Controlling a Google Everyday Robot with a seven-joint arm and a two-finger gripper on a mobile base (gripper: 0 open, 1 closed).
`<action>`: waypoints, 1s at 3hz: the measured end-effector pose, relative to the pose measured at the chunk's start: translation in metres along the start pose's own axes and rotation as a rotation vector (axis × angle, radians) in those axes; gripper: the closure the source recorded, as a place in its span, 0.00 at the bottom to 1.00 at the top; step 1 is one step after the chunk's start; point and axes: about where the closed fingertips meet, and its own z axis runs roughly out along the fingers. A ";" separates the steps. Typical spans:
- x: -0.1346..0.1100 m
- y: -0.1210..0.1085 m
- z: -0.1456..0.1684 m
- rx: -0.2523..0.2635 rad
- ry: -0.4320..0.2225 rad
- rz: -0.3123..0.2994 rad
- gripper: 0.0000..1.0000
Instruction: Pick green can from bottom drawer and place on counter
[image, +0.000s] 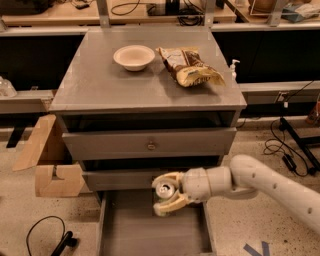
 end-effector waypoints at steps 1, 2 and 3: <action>-0.090 -0.027 -0.026 0.087 -0.019 -0.031 1.00; -0.161 -0.062 -0.036 0.178 -0.031 -0.035 1.00; -0.216 -0.101 -0.029 0.234 -0.016 0.000 1.00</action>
Offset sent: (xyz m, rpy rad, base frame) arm 0.0946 0.0014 0.2562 0.0628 -0.0878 -0.2865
